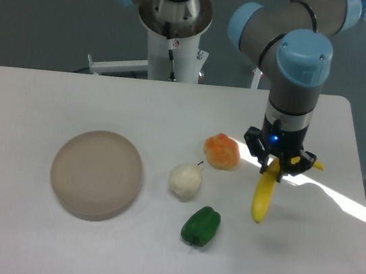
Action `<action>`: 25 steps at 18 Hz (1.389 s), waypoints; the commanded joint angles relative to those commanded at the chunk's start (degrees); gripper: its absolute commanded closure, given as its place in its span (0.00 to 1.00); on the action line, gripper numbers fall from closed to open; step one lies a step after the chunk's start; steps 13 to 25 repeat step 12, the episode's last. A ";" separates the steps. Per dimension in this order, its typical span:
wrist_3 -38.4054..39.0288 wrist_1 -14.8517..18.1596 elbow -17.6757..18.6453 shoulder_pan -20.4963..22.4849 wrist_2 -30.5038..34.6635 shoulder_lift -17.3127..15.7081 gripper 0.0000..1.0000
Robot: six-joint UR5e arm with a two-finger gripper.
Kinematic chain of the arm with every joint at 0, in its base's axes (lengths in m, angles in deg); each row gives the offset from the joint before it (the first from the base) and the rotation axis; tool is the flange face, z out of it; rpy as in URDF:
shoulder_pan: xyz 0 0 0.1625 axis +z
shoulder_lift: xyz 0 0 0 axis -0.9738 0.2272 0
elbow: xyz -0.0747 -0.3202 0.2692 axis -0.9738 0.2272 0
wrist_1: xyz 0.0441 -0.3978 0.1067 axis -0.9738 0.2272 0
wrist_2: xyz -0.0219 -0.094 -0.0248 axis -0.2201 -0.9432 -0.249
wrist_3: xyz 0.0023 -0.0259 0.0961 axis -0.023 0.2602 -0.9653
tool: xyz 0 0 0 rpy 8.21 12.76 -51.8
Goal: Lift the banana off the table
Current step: 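Lift the grasped banana up off the table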
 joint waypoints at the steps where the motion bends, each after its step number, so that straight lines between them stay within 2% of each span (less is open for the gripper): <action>1: -0.09 -0.17 0.00 -0.09 0.00 0.09 0.63; 8: -1.49 -0.70 -1.32 -0.09 0.00 0.88 0.63; 25: -1.76 -0.97 -1.23 0.08 0.17 1.05 0.63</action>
